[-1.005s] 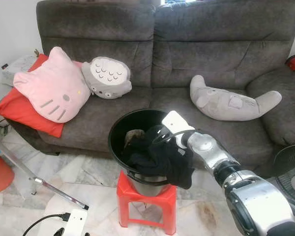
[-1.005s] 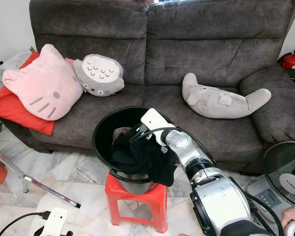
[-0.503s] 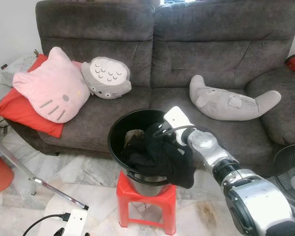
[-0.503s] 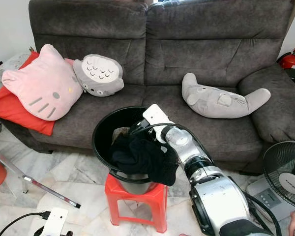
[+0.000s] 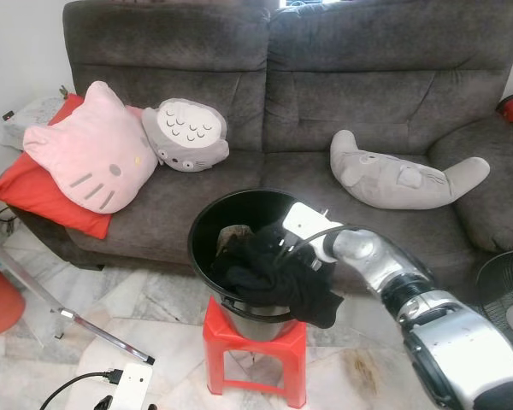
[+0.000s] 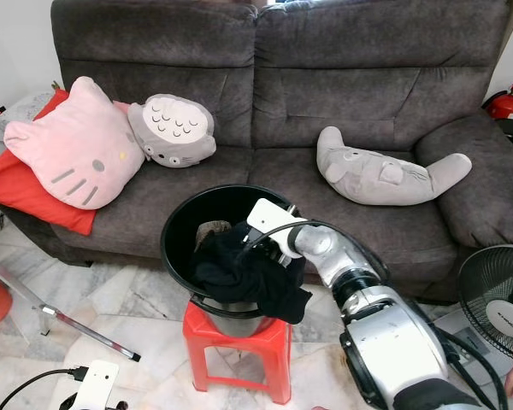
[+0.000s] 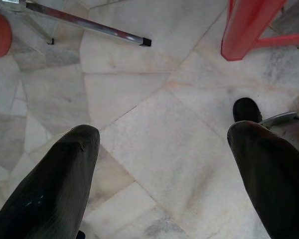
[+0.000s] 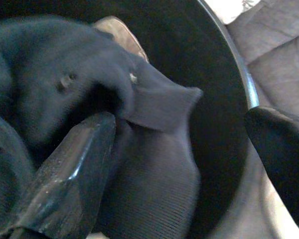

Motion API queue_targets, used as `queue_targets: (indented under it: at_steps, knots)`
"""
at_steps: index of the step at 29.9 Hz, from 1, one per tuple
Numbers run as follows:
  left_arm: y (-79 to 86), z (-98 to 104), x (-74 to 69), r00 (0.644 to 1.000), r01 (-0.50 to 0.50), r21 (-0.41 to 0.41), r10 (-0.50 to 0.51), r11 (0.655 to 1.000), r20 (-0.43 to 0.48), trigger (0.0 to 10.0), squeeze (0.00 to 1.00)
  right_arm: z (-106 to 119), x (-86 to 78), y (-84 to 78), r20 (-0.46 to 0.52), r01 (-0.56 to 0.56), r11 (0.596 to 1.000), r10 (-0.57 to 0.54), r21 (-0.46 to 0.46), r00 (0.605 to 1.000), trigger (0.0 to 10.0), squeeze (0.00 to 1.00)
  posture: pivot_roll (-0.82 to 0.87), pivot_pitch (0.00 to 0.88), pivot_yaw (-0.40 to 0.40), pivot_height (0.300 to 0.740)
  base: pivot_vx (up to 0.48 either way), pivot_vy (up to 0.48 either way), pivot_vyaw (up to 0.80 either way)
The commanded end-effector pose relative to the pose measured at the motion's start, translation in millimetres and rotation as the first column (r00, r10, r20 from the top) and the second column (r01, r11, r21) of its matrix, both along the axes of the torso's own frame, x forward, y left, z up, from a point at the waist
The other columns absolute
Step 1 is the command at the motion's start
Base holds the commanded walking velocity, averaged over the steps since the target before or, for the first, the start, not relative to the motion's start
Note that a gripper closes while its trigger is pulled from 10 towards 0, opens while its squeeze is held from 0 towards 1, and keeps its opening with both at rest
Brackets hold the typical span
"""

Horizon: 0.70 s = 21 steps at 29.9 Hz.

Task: Hang hanger

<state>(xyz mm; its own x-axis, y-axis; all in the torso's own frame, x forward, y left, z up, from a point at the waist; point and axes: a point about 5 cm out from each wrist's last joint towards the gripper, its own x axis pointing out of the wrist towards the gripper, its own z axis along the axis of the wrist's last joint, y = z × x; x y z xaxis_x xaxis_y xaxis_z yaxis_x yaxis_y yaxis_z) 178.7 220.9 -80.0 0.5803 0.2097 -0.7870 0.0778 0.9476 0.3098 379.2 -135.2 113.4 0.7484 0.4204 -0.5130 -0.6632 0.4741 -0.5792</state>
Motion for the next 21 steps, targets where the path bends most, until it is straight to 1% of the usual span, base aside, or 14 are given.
queue_targets:
  at_steps: [1,4,5,6,7,10,12,13,14,15,16,18,19,21]
  knots:
    - [3.5,-1,-2.3,1.000,-0.005,0.005,0.005,1.000,-0.015,10.0,0.00,18,7.3,2.8,0.063,-0.049,0.997,0.053,-0.056,0.997,10.0,1.00,-0.03,0.000,0.074,0.740,0.000,0.000,0.00]
    - [3.7,-1,-2.3,1.000,-0.005,0.004,0.005,1.000,-0.016,10.0,0.00,30,11.4,-3.6,0.115,-0.042,0.997,0.050,-0.068,0.992,10.0,1.00,-0.03,0.000,0.076,0.740,0.000,0.000,0.00]
    - [3.7,-1,-2.3,1.000,-0.005,0.004,0.005,1.000,-0.016,10.0,0.00,33,12.1,-4.6,0.127,-0.040,0.998,0.047,-0.051,0.991,10.0,0.56,-0.03,0.000,0.076,0.740,0.000,0.000,0.00]
    - [3.7,-1,-2.3,1.000,-0.004,0.004,0.005,1.000,-0.016,10.0,0.00,35,12.5,-5.2,0.136,-0.040,0.998,0.045,-0.039,0.990,10.0,0.56,-0.03,0.000,0.076,0.740,0.000,0.000,0.00]
    - [3.7,-1,-2.3,1.000,-0.005,0.003,0.005,1.000,-0.016,10.0,0.00,38,12.9,-5.5,0.142,-0.038,0.999,0.040,-0.014,0.989,10.0,0.00,-0.03,0.000,0.076,0.740,0.000,0.000,0.00]
    - [3.6,-1,-2.3,1.000,-0.003,0.003,0.003,1.000,-0.017,10.0,0.00,47,13.6,-4.9,0.166,-0.023,0.992,0.001,0.126,0.986,10.0,0.00,-0.03,0.000,0.076,0.740,0.000,0.000,0.00]
    - [3.6,-1,-2.3,1.000,-0.002,0.002,0.002,1.000,-0.018,10.0,0.00,53,11.7,-3.1,0.200,-0.031,0.971,-0.017,0.236,0.980,10.0,0.00,-0.03,0.000,0.076,0.740,0.000,0.000,0.00]
    - [3.6,-1,-2.3,1.000,-0.002,0.002,0.002,1.000,-0.017,10.0,0.00,60,7.1,-2.3,0.229,-0.004,0.891,-0.112,0.454,0.967,10.0,0.00,-0.03,0.000,0.076,0.740,0.000,0.000,0.00]
    - [3.6,-1,-2.3,1.000,-0.002,0.002,0.002,1.000,-0.017,10.0,0.00,60,7.1,-2.3,0.229,-0.004,0.891,-0.112,0.454,0.967,10.0,0.00,-0.03,0.000,0.076,0.740,0.000,0.000,0.00]
    - [3.6,-1,-2.3,1.000,-0.002,0.002,0.002,1.000,-0.017,10.0,0.00,61,5.4,-3.2,0.230,0.007,0.855,-0.147,0.518,0.962,10.0,0.00,-0.03,0.000,0.076,0.740,0.000,0.000,0.00]
    - [3.6,-1,-2.3,1.000,-0.001,0.002,0.001,1.000,-0.017,10.0,0.00,60,1.8,-4.4,0.202,0.039,0.779,-0.209,0.626,0.957,10.0,0.00,-0.03,0.000,0.076,0.740,0.000,0.000,0.00]
    - [3.7,-1,-2.2,1.000,0.003,0.003,-0.003,1.000,-0.019,10.0,0.00,42,-16.3,-7.2,0.049,0.136,0.507,-0.335,0.851,0.941,10.0,0.00,-0.04,0.000,0.079,0.740,0.000,0.000,0.00]
    - [3.7,-1,-2.2,1.000,0.004,0.004,-0.003,1.000,-0.019,10.0,0.00,37,-21.9,-6.5,0.028,0.142,0.473,-0.335,0.870,0.942,10.0,0.00,-0.04,0.000,0.079,0.740,0.000,0.000,0.00]
    - [3.7,-1,-2.2,1.000,0.004,0.004,-0.003,1.000,-0.019,10.0,0.00,31,-27.8,-5.3,0.022,0.141,0.463,-0.330,0.875,0.944,10.0,0.00,-0.04,0.000,0.079,0.740,0.000,0.000,0.00]
